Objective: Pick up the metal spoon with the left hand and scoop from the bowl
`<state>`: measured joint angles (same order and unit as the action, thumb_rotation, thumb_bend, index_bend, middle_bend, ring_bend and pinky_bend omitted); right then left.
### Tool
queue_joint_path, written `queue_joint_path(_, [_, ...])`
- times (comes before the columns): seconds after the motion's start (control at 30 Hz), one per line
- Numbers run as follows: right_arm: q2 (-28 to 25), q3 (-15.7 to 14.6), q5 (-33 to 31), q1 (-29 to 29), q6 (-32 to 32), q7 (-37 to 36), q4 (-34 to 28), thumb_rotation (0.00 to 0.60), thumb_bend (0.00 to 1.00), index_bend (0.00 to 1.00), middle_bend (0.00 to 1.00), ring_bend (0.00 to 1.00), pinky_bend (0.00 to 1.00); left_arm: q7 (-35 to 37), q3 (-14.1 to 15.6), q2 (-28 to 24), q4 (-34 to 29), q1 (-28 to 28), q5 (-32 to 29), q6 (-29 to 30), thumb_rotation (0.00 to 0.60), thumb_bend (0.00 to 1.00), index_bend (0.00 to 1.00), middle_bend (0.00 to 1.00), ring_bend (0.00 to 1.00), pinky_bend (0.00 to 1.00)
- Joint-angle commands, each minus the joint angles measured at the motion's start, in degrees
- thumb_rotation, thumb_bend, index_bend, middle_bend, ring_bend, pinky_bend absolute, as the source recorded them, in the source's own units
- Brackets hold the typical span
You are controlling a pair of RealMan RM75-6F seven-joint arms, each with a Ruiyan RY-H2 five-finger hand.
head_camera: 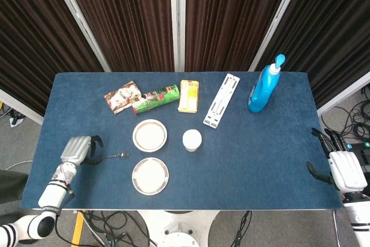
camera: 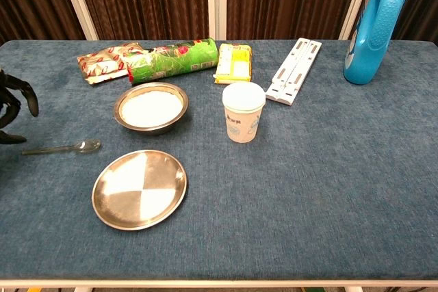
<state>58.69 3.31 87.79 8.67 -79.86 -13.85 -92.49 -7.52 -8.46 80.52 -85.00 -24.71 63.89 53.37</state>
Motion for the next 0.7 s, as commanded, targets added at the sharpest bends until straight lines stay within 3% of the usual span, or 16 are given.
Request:
queue_joint_path(0.03, [0.0,0.0,-0.1,-0.1,-0.1,-0.1,0.1,0.600,0.27,0.00,0.16,0.00,0.00,-2.0,0.6,1.8,1.1,-0.8,-2.2,-0.6,0.600,0.24,0.52,0.84,0.81,0.98])
queue_joint_path(0.4, [0.0,-0.3,-0.3,-0.6,-0.5,-0.4,0.3,0.600,0.27,0.00,0.16,0.00,0.00,-5.3,0.9,6.5,4.7,-1.9,-8.8,-1.1,0.600,0.30,0.57,0.88,0.85,1.00])
queue_joint_path(0.7, [0.1,-0.4,-0.6,-0.7,-0.4,-0.6,0.5,0.600,0.27,0.00,0.16,0.00,0.00,-5.8,1.0,7.8,5.5,-2.2,-10.4,-0.5,0.600,0.34,0.56,0.89,0.85,1.00])
